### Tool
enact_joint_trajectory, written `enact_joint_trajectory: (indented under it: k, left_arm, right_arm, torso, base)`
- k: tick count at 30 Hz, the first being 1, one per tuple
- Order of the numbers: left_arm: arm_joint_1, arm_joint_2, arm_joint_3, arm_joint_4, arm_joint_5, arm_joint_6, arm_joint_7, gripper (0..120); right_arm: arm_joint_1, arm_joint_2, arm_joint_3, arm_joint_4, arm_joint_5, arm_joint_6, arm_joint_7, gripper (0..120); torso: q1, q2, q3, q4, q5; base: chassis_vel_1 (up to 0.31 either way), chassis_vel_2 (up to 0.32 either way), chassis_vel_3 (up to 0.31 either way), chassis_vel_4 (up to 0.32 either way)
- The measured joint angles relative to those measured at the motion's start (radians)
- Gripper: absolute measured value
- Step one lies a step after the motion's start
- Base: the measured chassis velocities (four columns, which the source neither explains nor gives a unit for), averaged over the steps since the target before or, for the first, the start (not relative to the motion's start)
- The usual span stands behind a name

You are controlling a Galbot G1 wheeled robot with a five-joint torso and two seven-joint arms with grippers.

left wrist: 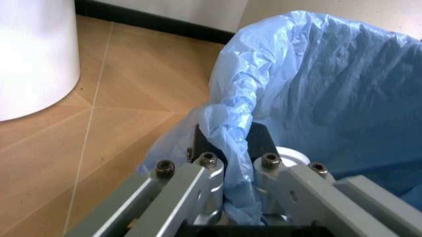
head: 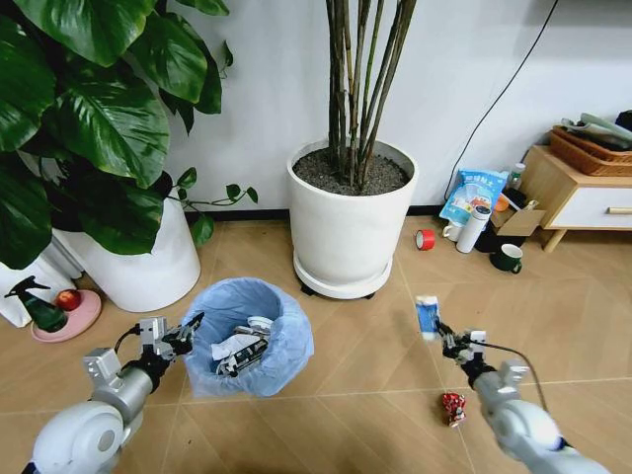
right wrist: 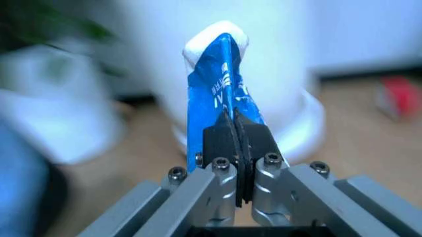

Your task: Pick up the trash bin and place the garbage on the floor into it.

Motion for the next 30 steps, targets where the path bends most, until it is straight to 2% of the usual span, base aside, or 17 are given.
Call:
enact_joint_trajectory:
  k: [1,3,5,6,8,9,11,15,20,30]
  left_arm:
    - [0.0,0.0,0.0,0.0,0.0,0.0,0.0,0]
    - [0.001,0.003,0.003,-0.001,0.0,0.0,0.0,0]
    - [0.002,0.004,0.003,-0.001,0.0,0.0,0.0,0]
    - [0.002,0.007,0.004,-0.002,0.0,0.0,0.0,0]
    - [0.004,0.015,0.01,-0.005,0.0,-0.001,0.001,0]
    - [0.004,0.015,0.01,-0.005,0.0,-0.001,0.001,0]
    - [0.0,0.039,0.029,-0.006,-0.006,-0.006,0.002,0]
    - [-0.022,0.083,0.06,-0.002,-0.02,-0.007,0.003,0]
    - [-0.043,0.108,0.067,0.01,-0.05,-0.009,0.003,0]
    - [-0.07,0.129,0.072,0.042,-0.08,-0.017,0.014,0]
  right_arm:
    - [0.0,0.0,0.0,0.0,0.0,0.0,0.0,0]
    - [-0.033,-0.008,0.031,0.074,0.017,0.037,-0.132,0]
    - [-0.035,-0.009,0.035,0.086,0.023,0.045,-0.167,0]
    - [-0.032,-0.01,0.035,0.11,0.034,0.061,-0.241,0]
    - [-0.002,-0.013,0.015,0.131,0.05,0.085,-0.347,0]
    - [-0.002,-0.013,0.015,0.131,0.05,0.085,-0.347,0]
    - [0.066,-0.016,-0.041,0.134,0.072,0.104,-0.434,0]
    - [0.147,-0.025,-0.103,0.125,0.098,0.109,-0.485,0]
    - [0.204,-0.034,-0.144,0.123,0.133,0.105,-0.518,0]
    - [0.481,-0.02,-0.389,-0.01,0.214,0.062,-0.623,0]
  torso:
    - [0.0,0.0,0.0,0.0,0.0]
    - [0.0,0.0,0.0,0.0001,-0.0004]
    - [0.0,0.0,0.0,0.0001,-0.0003]
    - [0.0,0.0,0.0,0.0002,0.0001]
    - [0.0,0.0,0.0,0.0002,-0.0001]
    - [0.0,0.0,0.0,0.0002,-0.0001]
    - [0.0,0.0,0.0,0.0003,0.0]
    - [0.0,0.0,0.0,0.0004,-0.0001]
    - [0.0,0.0,0.0,0.0001,-0.0003]
    - [0.0,0.0,0.0,0.0002,-0.0001]
  base:
    - [0.0,0.0,0.0,0.0]
    - [0.0,0.0,0.0,0.0]
    - [0.0,0.0,0.0,0.0]
    - [0.0,0.0,0.0,0.0]
    - [0.0,0.0,0.0,0.0]
    - [0.0,0.0,0.0,0.0]
    - [0.0,0.0,0.0,0.0]
    - [0.0,0.0,0.0,0.0]
    - [0.0,0.0,0.0,0.0]
    - [0.0,0.0,0.0,0.0]
